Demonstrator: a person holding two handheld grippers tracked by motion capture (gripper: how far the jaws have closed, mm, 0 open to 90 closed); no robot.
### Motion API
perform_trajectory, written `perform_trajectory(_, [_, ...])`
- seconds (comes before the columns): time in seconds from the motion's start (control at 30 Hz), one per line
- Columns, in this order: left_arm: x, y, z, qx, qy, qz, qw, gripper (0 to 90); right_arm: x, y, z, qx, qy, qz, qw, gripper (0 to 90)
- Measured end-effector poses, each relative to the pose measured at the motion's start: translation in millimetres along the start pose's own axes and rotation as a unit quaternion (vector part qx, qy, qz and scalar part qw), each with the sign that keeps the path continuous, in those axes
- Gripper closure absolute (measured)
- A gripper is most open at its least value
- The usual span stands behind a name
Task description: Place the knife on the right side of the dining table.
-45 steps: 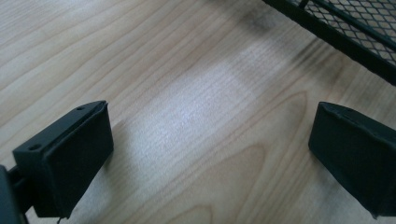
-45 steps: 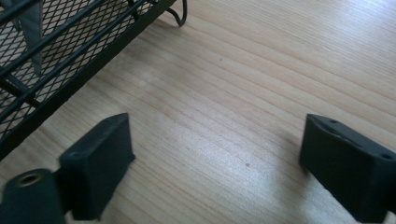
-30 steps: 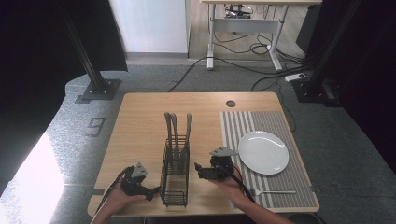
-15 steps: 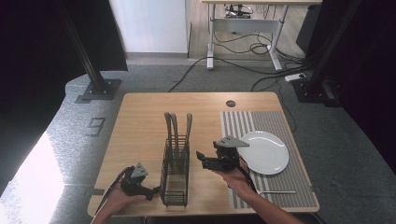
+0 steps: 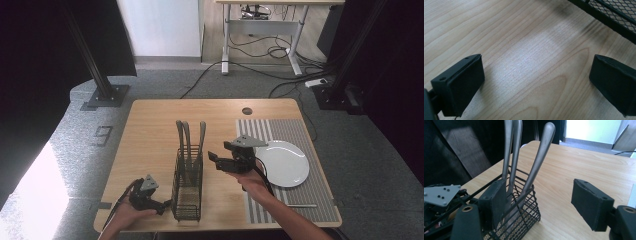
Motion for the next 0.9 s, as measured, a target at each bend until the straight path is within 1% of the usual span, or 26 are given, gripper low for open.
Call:
perform_trajectory(0.13, [-0.1, 0.1, 0.2, 0.001, 0.001, 0.000, 1.0000, 0.0, 2.4, -4.3, 0.5, 0.004, 0.001, 0.000, 1.0000, 30.4])
perform_trajectory(0.17, [-0.1, 0.1, 0.2, 0.001, 0.001, 0.000, 1.0000, 0.0, 3.7, -6.2, 0.2, 0.006, 0.000, 0.003, 1.0000, 31.1])
perform_trajectory(0.2, [-0.2, 0.2, 0.5, 0.002, 0.002, 0.000, 1.0000, 0.0, 5.9, -9.5, -0.2, 0.013, -0.006, 0.003, 0.9999, 32.1])
perform_trajectory(0.3, [-0.3, 0.2, 0.5, 0.002, 0.003, 0.000, 1.0000, 0.0, 8.5, -14.5, -0.5, 0.016, -0.009, 0.003, 0.9998, 33.1])
perform_trajectory(0.47, [-0.3, 0.3, 0.5, 0.002, 0.002, 0.000, 1.0000, 0.0, 13.3, -25.4, 0.2, 0.015, -0.004, -0.005, 0.9999, 36.6])
perform_trajectory(0.53, [-0.4, 0.4, 0.3, 0.001, 0.002, 0.000, 1.0000, 0.0, 14.9, -31.5, 1.2, 0.019, -0.005, -0.009, 0.9998, 39.3])
perform_trajectory(0.57, [-0.4, 0.4, 0.3, 0.001, 0.002, 0.000, 1.0000, 0.0, 14.9, -31.5, 1.2, 0.019, -0.005, -0.009, 0.9998, 39.3])
perform_trajectory(0.6, [-0.4, 0.4, 0.4, 0.000, 0.002, 0.000, 1.0000, 0.0, 15.9, -35.9, 1.5, 0.021, -0.001, -0.011, 0.9997, 41.2])
perform_trajectory(0.7, [-0.5, 0.5, 0.5, 0.000, 0.002, 0.000, 1.0000, 0.0, 17.1, -40.2, 2.4, 0.022, 0.002, -0.011, 0.9997, 42.5])
perform_trajectory(0.73, [-0.5, 0.5, 0.5, 0.000, 0.002, 0.000, 1.0000, 0.0, 18.1, -44.5, 3.6, 0.023, -0.002, -0.015, 0.9996, 43.6])
perform_trajectory(0.9, [-0.5, 0.5, 0.5, 0.000, 0.002, 0.000, 1.0000, 0.0, 19.1, -53.1, 6.2, 0.023, -0.006, -0.021, 0.9995, 44.7])
Point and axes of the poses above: each handheld gripper's, and its own axes: y roughly backward along the jaws, x roughly out of its top, z roughly to its right, the point moved 1 cm from there along -y, roughly forward along the jaws, and after that the axes turned 2 degrees about -x, right-handed, at the moved point
